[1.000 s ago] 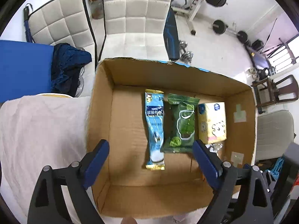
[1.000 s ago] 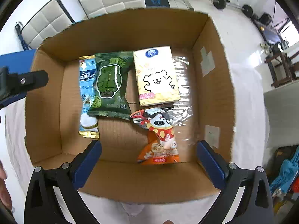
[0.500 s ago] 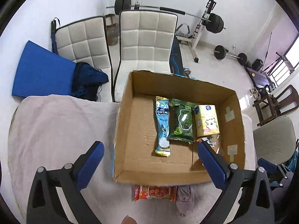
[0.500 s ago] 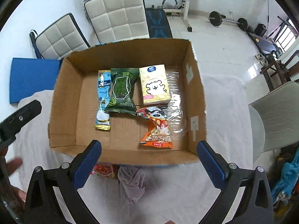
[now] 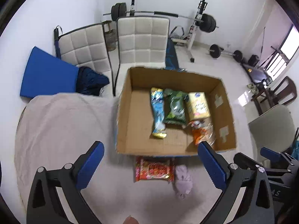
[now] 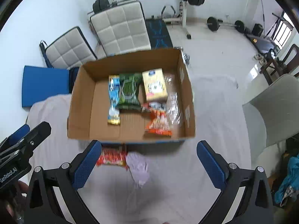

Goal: Organize soft objects
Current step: 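Grasp the lilac rolled towel with the right tool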

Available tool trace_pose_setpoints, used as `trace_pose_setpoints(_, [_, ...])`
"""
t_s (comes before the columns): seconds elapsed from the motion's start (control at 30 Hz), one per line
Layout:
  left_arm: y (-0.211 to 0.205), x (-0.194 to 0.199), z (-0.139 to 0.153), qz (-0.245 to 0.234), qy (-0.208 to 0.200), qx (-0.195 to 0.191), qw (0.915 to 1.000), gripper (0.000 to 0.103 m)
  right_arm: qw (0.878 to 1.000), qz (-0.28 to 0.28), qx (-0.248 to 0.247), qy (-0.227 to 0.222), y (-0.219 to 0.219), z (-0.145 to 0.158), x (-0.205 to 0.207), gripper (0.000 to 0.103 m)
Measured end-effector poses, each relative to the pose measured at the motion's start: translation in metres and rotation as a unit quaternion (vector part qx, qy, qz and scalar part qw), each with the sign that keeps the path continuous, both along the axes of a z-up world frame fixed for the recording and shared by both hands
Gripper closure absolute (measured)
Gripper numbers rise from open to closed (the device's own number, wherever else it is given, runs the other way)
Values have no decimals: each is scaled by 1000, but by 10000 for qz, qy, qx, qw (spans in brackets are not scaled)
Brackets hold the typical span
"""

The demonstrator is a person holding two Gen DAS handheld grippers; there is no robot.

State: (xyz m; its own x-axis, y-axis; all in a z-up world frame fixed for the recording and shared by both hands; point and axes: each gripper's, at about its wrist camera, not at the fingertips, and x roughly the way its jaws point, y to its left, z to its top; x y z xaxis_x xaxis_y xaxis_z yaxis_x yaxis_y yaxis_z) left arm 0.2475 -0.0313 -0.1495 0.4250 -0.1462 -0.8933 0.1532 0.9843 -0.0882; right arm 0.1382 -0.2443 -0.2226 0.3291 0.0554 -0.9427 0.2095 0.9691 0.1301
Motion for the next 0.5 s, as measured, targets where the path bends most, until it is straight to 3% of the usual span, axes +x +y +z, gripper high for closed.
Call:
trace_pose_setpoints(0.2, [16,-9,-64,183,785,130,9967,0,9954,347,257,850,13,-80,-10,0])
trace_pose_setpoints(0.33, [24,-12,-103,261,1166,308,9924,0,9893,305,527,1328,19,-140,-13,0])
trace_pose_setpoints(0.5, [28,-14,-137,343,1513,369,9872,0,9828,109,863,1630,27,-193,-11,2])
